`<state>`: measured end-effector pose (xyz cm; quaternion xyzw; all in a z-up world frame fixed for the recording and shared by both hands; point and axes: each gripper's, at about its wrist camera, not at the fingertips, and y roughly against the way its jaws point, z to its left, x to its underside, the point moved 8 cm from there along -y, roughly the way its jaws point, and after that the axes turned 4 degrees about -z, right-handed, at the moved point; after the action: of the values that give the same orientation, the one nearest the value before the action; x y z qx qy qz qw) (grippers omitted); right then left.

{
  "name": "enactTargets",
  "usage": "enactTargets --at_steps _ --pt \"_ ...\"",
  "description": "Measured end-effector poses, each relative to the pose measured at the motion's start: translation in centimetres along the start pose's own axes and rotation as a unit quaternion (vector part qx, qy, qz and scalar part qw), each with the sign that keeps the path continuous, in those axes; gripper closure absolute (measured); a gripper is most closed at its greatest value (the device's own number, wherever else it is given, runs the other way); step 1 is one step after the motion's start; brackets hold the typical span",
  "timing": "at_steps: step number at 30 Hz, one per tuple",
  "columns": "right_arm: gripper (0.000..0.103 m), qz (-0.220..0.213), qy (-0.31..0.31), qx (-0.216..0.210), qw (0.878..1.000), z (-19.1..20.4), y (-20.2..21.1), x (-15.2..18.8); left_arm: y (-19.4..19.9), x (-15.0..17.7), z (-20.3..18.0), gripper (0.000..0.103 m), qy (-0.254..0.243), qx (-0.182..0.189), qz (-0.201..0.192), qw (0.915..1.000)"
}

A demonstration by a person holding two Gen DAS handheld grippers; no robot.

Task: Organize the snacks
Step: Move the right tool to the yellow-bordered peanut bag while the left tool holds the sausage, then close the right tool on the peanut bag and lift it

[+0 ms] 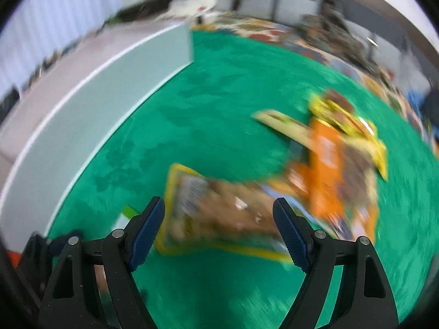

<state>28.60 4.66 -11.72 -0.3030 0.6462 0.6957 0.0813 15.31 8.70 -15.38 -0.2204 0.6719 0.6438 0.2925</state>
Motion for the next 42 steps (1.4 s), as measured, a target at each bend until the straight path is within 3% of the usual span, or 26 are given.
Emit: enactTargets --at_steps 3,5,13,19,21,25,30,33,35,39,42 --pt "0.019 0.035 0.019 -0.001 0.999 1.5 -2.8 0.1 0.0 0.0 0.0 0.000 0.000 0.000 -0.001 1.0000" --pt "0.019 0.028 0.053 0.016 0.998 1.7 -3.1 0.3 0.1 0.0 0.0 0.000 0.000 0.000 -0.001 1.0000" --pt "0.020 0.006 0.143 -0.015 0.990 1.5 -0.7 3.8 -0.1 -0.1 0.2 0.000 0.002 -0.002 0.000 1.0000" --pt "0.021 0.004 0.165 -0.030 0.986 -0.4 1.2 6.6 -0.1 -0.1 0.1 0.000 0.002 -0.002 0.000 1.0000" --pt "0.022 0.031 0.172 -0.033 0.984 -1.4 1.3 8.7 0.0 -0.1 0.2 0.000 0.002 -0.001 0.000 1.0000" --pt "0.022 0.010 0.161 -0.025 0.987 -4.2 3.8 11.2 0.0 0.0 0.3 0.000 0.003 -0.002 0.000 1.0000" --pt "0.020 -0.064 0.028 -0.037 0.997 -8.1 9.9 11.7 0.0 -0.1 0.5 0.000 0.004 -0.003 0.000 1.0000" --pt "0.020 -0.024 -0.074 -0.017 0.997 -10.8 9.5 11.6 0.0 -0.1 0.5 0.000 0.005 -0.003 0.000 1.0000" --pt "0.020 0.002 -0.156 -0.020 0.988 -11.6 8.7 11.0 0.0 -0.1 0.4 0.000 0.004 -0.003 -0.001 1.0000" --pt "0.020 0.038 -0.300 -0.063 0.951 -10.0 6.3 8.3 0.1 0.0 0.5 0.000 0.004 -0.002 -0.002 1.0000" --pt "0.019 0.052 -0.309 -0.020 0.949 -7.4 4.1 6.3 0.1 0.0 0.5 0.000 0.003 -0.002 -0.002 1.0000"
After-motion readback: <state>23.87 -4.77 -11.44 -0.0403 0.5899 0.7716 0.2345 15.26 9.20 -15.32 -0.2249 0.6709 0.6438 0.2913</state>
